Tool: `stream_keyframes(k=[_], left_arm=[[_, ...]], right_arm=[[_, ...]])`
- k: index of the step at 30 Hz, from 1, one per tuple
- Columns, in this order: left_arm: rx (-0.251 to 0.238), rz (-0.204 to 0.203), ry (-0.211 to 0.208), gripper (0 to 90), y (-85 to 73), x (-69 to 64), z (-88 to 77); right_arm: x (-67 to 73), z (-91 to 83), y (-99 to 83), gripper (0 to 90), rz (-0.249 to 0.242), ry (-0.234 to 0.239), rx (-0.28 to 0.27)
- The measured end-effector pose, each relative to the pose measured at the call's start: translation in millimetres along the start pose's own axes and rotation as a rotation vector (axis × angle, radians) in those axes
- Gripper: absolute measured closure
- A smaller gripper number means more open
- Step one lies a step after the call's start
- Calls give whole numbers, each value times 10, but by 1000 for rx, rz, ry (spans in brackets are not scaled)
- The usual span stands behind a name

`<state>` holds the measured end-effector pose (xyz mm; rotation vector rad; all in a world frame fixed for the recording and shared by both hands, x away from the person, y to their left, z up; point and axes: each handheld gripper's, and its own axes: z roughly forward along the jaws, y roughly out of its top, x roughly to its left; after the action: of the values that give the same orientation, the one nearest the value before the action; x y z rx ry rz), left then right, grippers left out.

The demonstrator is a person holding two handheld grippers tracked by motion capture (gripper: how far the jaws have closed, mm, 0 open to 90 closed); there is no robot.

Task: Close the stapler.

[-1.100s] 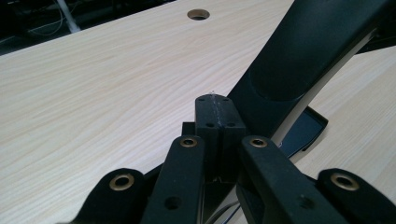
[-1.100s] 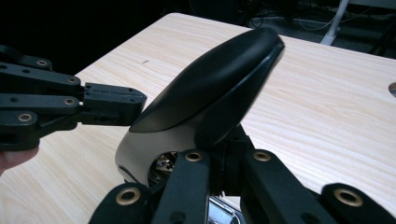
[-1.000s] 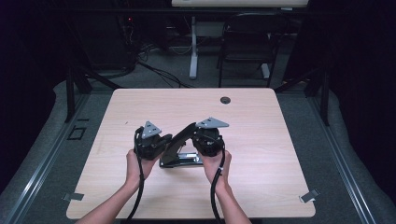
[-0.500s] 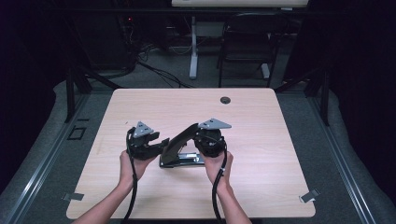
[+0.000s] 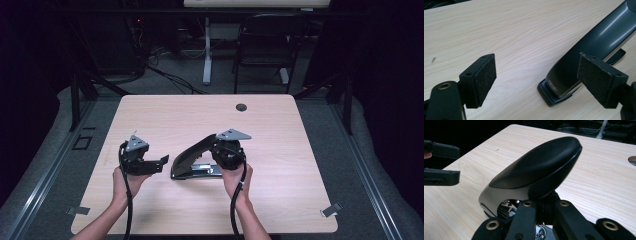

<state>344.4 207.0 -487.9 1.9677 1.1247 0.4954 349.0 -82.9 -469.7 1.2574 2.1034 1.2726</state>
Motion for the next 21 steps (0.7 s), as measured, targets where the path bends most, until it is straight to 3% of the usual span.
stream_keyframes(k=[14,21], left_arm=[[51,-27,17,148,-194,194,-114],[77,-26,4,147,-221,201,-87]], right_arm=[[-31,-3,-34,900,-1,-4,6],[-74,1,-86,900,21,1,-2]])
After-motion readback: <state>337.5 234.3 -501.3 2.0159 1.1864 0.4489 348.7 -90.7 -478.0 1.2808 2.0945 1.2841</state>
